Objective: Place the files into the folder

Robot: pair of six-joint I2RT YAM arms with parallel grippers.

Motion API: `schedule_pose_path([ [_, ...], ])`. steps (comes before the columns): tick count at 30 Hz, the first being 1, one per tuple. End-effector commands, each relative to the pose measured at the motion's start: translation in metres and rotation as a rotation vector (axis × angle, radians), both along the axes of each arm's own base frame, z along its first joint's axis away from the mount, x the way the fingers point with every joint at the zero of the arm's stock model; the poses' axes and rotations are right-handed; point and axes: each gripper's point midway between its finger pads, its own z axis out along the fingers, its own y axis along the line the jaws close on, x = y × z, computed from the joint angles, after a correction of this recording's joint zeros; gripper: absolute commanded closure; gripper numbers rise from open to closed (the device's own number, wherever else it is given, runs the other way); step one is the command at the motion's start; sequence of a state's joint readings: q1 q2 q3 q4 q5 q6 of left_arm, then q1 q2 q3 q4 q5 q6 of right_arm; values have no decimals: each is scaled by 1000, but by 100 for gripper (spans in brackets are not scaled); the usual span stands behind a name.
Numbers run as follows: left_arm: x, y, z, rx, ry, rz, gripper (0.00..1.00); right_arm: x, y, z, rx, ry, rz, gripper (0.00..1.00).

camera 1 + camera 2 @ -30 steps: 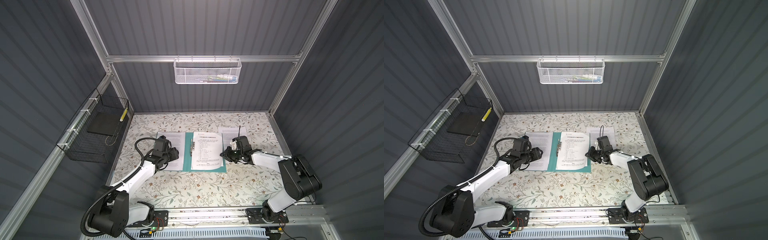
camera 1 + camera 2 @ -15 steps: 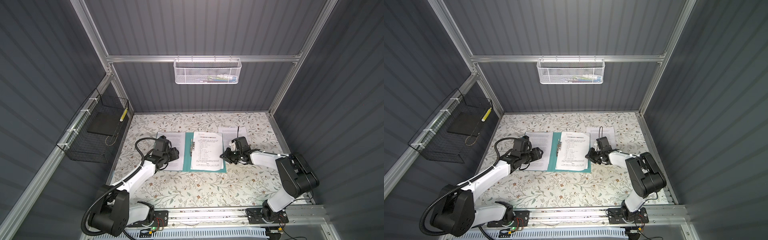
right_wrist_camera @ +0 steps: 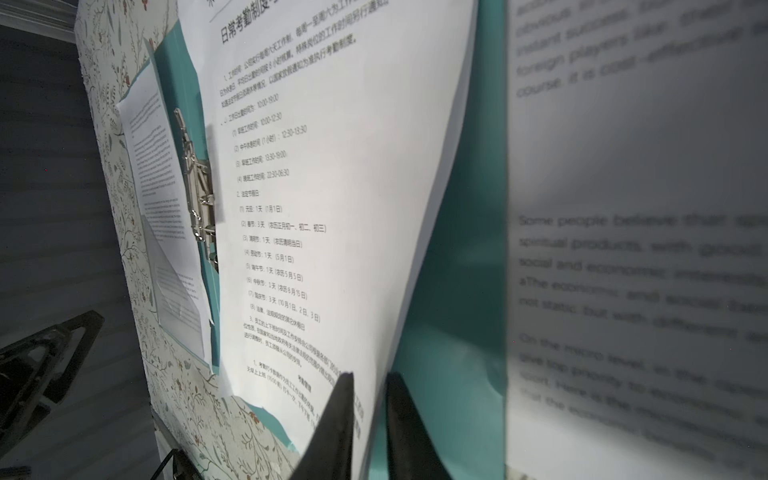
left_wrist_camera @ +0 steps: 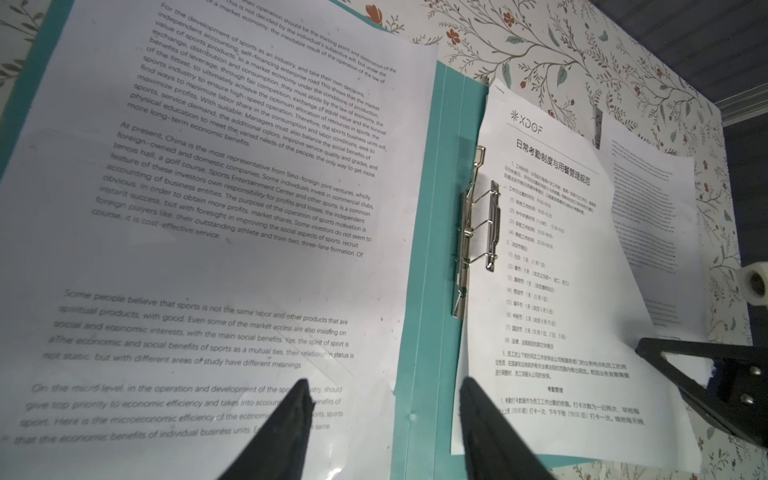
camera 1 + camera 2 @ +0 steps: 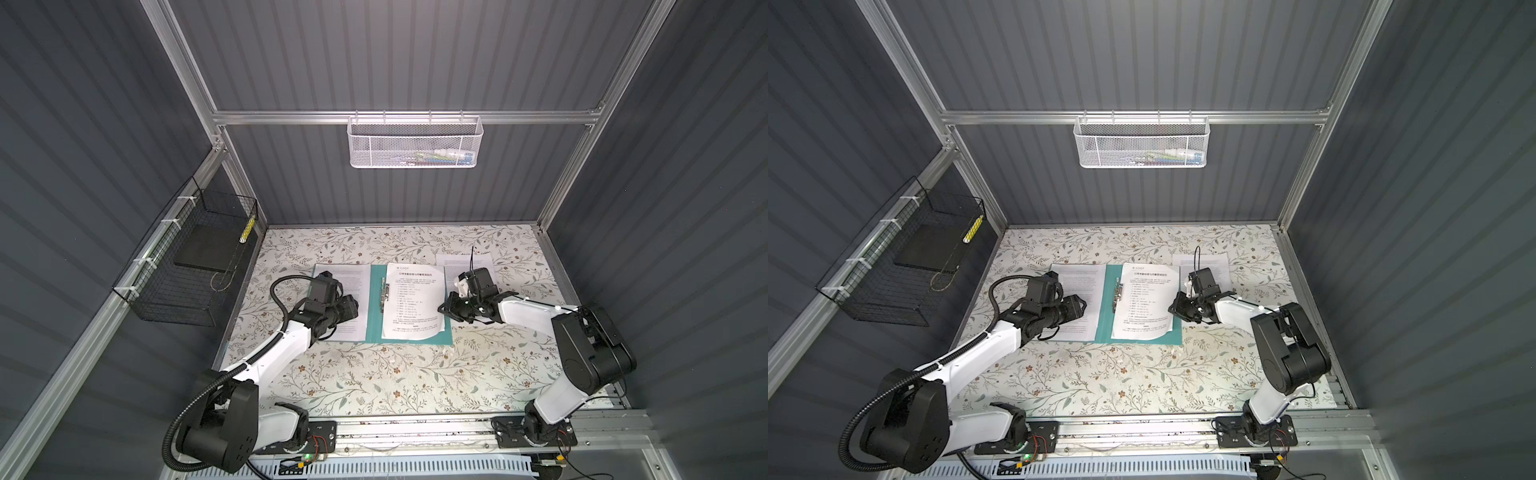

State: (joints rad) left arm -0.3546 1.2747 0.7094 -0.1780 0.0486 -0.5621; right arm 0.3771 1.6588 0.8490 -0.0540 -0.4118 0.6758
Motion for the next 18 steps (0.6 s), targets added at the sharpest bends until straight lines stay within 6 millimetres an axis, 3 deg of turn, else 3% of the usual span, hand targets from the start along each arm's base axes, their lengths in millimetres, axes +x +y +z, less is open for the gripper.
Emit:
schedule_pose_path([
  [1, 1, -3, 0, -26, 5, 2, 41, -2, 2, -2, -51, -8, 72, 81],
  [18, -1, -3, -3, -32, 10, 8, 41, -1, 1, -10, -87, 5, 92, 82],
])
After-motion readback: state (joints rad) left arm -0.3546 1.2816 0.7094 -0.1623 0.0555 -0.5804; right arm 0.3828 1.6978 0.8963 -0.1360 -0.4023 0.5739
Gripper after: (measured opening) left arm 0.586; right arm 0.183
